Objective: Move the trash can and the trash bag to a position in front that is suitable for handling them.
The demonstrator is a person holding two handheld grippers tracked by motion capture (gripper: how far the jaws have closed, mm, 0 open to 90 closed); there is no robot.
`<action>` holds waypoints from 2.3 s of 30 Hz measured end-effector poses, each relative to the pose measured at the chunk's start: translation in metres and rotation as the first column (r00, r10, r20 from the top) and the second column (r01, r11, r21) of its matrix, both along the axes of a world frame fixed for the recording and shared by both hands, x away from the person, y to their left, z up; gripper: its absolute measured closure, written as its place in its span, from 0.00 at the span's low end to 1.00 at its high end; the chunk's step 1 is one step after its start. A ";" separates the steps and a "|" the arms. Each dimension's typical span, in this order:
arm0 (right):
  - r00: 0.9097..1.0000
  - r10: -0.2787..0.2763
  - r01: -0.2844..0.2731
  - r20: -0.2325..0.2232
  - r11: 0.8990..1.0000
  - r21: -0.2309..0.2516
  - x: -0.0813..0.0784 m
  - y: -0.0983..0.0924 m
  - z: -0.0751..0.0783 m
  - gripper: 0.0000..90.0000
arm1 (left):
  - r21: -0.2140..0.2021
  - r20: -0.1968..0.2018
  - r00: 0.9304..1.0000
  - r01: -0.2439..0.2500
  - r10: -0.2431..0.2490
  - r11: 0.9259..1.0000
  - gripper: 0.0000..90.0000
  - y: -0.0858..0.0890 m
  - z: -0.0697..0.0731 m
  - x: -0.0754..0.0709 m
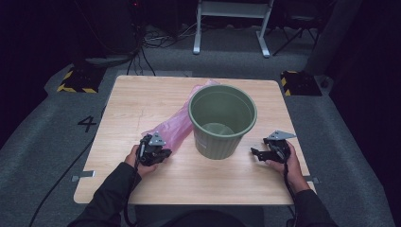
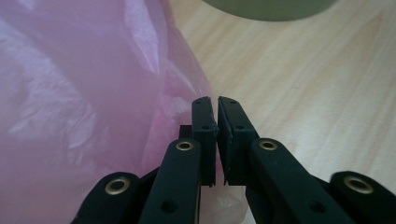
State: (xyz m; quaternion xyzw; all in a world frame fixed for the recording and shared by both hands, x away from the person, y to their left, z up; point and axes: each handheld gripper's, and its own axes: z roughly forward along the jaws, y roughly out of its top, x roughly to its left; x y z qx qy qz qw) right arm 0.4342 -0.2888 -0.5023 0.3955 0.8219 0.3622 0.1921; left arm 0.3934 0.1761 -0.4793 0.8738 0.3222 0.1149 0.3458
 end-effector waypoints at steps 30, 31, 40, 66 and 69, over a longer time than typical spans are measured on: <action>1.000 0.008 -0.008 -0.015 1.000 0.011 0.000 0.000 0.000 0.26 | -0.193 0.260 0.940 -0.172 0.219 0.966 0.24 0.069 0.067 -0.019; 1.000 0.010 -0.010 -0.011 1.000 0.010 0.000 0.000 0.000 0.26 | -0.205 0.249 0.938 -0.193 0.241 0.960 0.24 0.075 0.066 -0.011; 0.998 0.067 -0.068 0.011 0.995 0.075 -0.009 0.010 0.008 0.21 | -0.246 0.028 0.974 -0.212 0.225 0.946 0.24 0.092 0.021 0.048; 0.973 0.167 -0.190 0.157 0.971 0.147 -0.024 0.060 0.035 0.22 | -0.097 -0.004 0.987 0.159 -0.160 0.983 1.00 0.011 -0.012 0.027; 0.972 0.168 -0.191 0.162 0.972 0.137 -0.023 0.062 0.036 0.22 | -0.100 -0.009 0.983 0.183 -0.184 0.978 1.00 0.008 -0.012 0.023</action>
